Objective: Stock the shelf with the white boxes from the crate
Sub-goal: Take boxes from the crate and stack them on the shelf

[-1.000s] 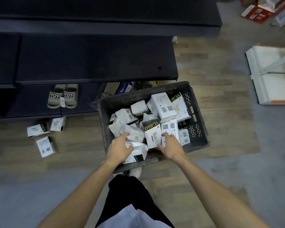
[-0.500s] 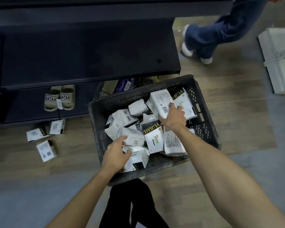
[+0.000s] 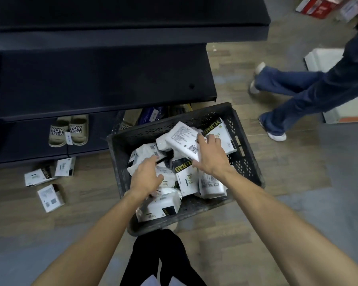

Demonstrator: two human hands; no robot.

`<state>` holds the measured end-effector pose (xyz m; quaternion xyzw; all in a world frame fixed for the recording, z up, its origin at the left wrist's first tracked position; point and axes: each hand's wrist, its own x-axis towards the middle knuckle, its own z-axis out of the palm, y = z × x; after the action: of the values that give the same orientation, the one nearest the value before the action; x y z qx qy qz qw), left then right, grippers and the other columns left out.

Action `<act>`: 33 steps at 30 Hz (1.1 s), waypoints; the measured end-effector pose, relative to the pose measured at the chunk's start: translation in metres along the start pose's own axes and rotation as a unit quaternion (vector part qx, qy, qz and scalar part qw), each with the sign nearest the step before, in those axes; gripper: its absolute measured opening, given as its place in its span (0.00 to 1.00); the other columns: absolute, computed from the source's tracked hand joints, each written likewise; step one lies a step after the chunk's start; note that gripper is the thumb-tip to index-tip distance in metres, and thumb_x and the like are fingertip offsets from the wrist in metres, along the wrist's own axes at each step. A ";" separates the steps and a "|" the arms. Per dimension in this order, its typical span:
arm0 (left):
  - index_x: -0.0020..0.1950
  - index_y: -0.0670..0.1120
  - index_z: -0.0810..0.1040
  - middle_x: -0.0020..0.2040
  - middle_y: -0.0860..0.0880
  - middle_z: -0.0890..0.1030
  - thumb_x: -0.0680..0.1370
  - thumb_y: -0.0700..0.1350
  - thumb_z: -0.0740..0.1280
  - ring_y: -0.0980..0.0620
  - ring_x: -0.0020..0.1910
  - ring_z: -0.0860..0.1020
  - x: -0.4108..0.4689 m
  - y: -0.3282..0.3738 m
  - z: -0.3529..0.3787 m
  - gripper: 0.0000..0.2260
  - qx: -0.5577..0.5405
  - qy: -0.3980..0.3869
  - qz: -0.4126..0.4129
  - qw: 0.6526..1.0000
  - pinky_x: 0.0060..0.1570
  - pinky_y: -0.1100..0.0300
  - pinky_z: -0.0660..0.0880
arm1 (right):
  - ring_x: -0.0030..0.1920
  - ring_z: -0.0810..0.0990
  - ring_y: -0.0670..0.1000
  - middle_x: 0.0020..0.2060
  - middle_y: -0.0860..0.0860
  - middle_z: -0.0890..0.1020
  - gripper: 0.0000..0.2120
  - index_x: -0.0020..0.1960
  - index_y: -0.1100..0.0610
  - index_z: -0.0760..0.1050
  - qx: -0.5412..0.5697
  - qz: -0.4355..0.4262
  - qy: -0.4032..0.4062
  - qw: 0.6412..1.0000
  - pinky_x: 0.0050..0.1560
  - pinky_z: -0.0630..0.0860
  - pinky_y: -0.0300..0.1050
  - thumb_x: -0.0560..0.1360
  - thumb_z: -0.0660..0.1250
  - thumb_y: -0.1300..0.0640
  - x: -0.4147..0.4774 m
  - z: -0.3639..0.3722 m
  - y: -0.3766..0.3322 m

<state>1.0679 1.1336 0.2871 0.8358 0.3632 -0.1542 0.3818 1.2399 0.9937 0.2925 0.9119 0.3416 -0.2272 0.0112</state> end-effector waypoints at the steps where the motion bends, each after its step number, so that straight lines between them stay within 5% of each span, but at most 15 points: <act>1: 0.75 0.47 0.64 0.65 0.44 0.73 0.74 0.41 0.71 0.44 0.63 0.74 0.003 0.002 -0.006 0.30 0.006 0.014 0.005 1.000 0.60 0.48 0.73 | 0.65 0.65 0.59 0.67 0.60 0.65 0.42 0.74 0.55 0.56 -0.013 -0.030 0.003 0.999 0.57 0.75 0.51 0.69 0.76 0.48 -0.006 -0.006 -0.002; 7: 0.80 0.55 0.48 0.77 0.45 0.57 0.71 0.45 0.76 0.42 0.66 0.72 0.017 0.004 -0.051 0.47 0.020 0.049 0.091 0.994 0.60 0.45 0.73 | 0.69 0.63 0.58 0.71 0.58 0.61 0.44 0.77 0.54 0.54 -0.071 -0.184 0.005 0.980 0.59 0.76 0.49 0.70 0.75 0.46 -0.035 -0.034 -0.013; 12: 0.79 0.54 0.55 0.78 0.52 0.59 0.68 0.48 0.76 0.47 0.71 0.68 0.017 -0.002 -0.070 0.44 0.111 0.016 0.172 0.979 0.63 0.46 0.72 | 0.71 0.61 0.57 0.72 0.57 0.61 0.43 0.78 0.55 0.54 -0.061 -0.225 0.011 0.972 0.63 0.75 0.50 0.71 0.73 0.46 -0.050 -0.049 -0.015; 18: 0.64 0.50 0.63 0.57 0.52 0.70 0.59 0.48 0.80 0.51 0.53 0.71 0.006 0.003 -0.081 0.39 0.141 0.026 0.242 0.960 0.51 0.55 0.73 | 0.70 0.62 0.56 0.71 0.56 0.61 0.47 0.77 0.54 0.52 -0.078 -0.223 0.012 0.972 0.63 0.75 0.48 0.68 0.76 0.48 -0.056 -0.055 -0.021; 24: 0.60 0.48 0.65 0.53 0.53 0.68 0.61 0.52 0.79 0.54 0.48 0.68 -0.010 0.017 -0.103 0.35 0.155 0.074 0.336 0.926 0.44 0.60 0.66 | 0.71 0.65 0.58 0.71 0.58 0.65 0.49 0.78 0.60 0.52 -0.103 -0.176 0.082 0.976 0.71 0.67 0.54 0.68 0.74 0.45 -0.055 -0.056 -0.048; 30: 0.65 0.43 0.67 0.58 0.49 0.69 0.65 0.54 0.77 0.51 0.54 0.68 -0.027 0.034 -0.122 0.35 0.162 0.109 0.368 0.909 0.56 0.59 0.69 | 0.69 0.66 0.56 0.71 0.54 0.67 0.48 0.77 0.60 0.55 -0.031 -0.173 0.137 0.975 0.59 0.77 0.50 0.65 0.76 0.49 -0.054 -0.067 -0.095; 33: 0.77 0.41 0.57 0.65 0.47 0.68 0.66 0.53 0.76 0.50 0.62 0.67 -0.034 0.028 -0.133 0.46 0.112 0.096 0.344 0.927 0.64 0.61 0.66 | 0.68 0.64 0.54 0.69 0.51 0.66 0.44 0.74 0.58 0.59 0.058 -0.180 0.131 0.973 0.54 0.78 0.52 0.64 0.77 0.54 -0.054 -0.076 -0.099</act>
<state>1.0617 1.2044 0.4081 0.9575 0.0684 0.0277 0.2787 1.1728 1.0490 0.3967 0.8565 0.4846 -0.1236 -0.1276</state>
